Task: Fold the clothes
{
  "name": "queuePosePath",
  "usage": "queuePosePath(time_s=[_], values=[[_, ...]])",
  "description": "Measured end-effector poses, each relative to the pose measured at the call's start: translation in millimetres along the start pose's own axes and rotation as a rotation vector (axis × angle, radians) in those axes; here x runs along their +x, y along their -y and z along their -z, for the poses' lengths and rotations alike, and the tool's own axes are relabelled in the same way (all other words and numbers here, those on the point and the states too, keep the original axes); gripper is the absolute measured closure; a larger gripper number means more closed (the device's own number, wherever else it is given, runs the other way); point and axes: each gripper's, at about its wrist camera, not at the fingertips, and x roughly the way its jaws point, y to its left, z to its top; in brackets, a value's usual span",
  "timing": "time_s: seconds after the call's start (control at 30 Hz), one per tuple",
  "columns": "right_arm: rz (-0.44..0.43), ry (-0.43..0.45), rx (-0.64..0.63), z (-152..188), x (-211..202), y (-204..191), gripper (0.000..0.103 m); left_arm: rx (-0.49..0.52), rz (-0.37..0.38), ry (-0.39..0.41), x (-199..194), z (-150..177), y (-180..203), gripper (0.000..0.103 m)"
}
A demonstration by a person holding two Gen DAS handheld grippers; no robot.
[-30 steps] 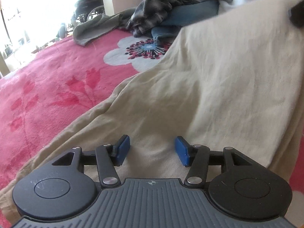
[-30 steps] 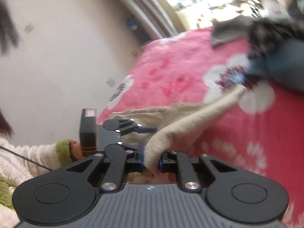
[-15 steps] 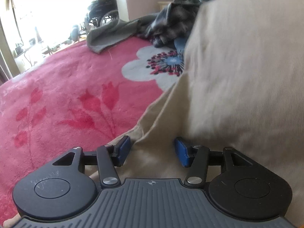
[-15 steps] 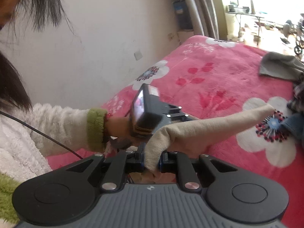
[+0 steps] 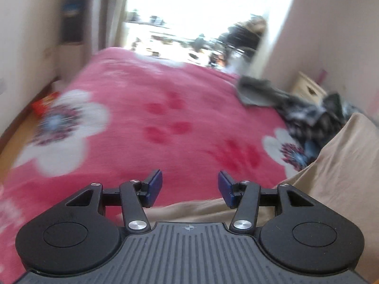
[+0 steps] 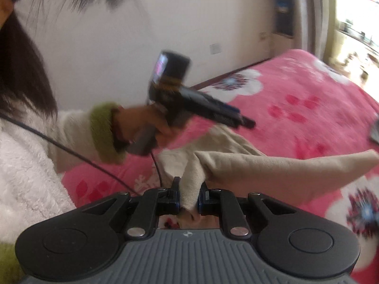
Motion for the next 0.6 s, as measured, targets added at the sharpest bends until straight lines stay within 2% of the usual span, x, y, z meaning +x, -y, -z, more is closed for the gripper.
queuePosePath(time_s=[0.13,0.23,0.33,0.4,0.5,0.6], values=[[-0.059,-0.065,-0.105,-25.1,44.3,-16.2,0.087,-0.082,-0.074,-0.042,-36.9,21.7,-47.2,0.051],[-0.113,-0.117,-0.175,-37.4,86.3,-27.9,0.087,-0.154,-0.109,-0.104,-52.0,47.4,-75.8,0.051],[-0.157,-0.197,-0.192,-39.2,136.7,-35.4,0.088,-0.21,-0.149,-0.153,-54.1,71.2,-94.5,0.051],[-0.163,-0.243,-0.177,-35.6,166.6,-37.3,0.088,-0.268,-0.142,-0.168,-55.3,83.0,-105.6,0.051],[-0.147,-0.266,-0.171,-33.1,189.0,-41.1,0.088,-0.348,-0.125,-0.185,-57.7,95.7,-117.5,0.051],[-0.108,-0.225,-0.167,-38.3,187.5,-46.2,0.088,-0.381,-0.102,-0.179,-59.1,98.2,-120.6,0.051]])
